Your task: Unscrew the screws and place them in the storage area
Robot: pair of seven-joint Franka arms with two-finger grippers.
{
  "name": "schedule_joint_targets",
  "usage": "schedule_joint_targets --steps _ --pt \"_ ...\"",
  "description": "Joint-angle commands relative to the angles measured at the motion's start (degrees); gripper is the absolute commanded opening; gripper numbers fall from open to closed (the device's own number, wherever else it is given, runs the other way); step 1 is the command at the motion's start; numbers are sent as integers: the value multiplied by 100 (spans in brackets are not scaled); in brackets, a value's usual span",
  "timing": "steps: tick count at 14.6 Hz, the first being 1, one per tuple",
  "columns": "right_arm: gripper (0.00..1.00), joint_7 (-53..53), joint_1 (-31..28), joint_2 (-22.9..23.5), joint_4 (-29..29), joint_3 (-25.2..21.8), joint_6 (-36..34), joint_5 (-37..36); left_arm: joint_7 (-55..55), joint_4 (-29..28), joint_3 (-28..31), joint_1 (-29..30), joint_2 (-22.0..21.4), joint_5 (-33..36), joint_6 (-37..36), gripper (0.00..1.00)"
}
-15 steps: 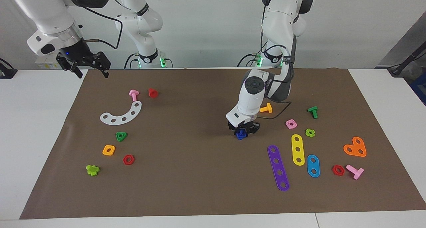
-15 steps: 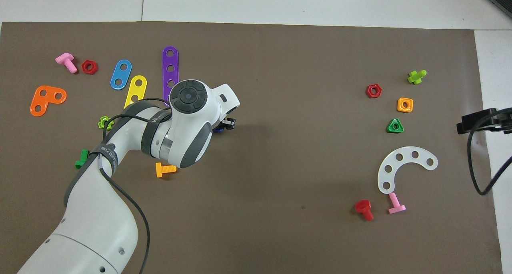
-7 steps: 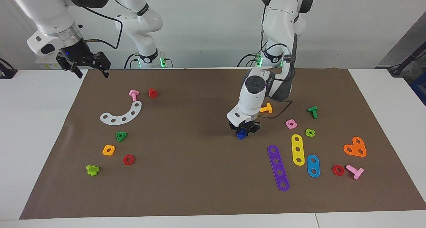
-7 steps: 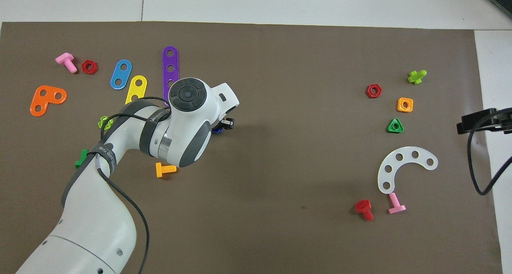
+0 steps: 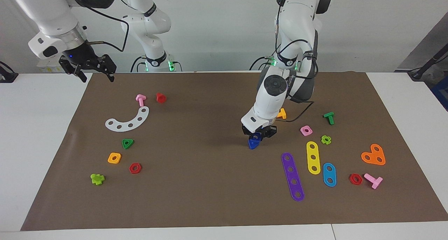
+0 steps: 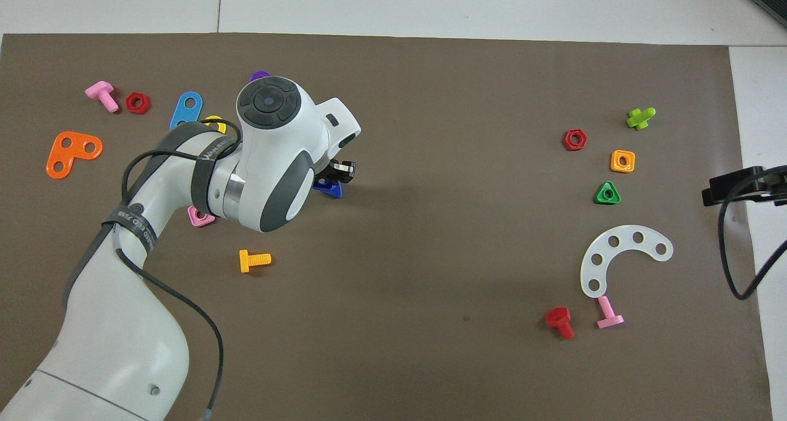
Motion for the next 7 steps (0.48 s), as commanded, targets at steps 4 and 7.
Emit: schedule_joint_targets --steps 4,7 --pt "100 67 -26 -125 -131 27 52 129 673 -26 -2 915 86 -192 -371 16" --pt "100 67 -26 -125 -139 27 52 129 1060 -614 -2 1154 -108 -200 -144 16"
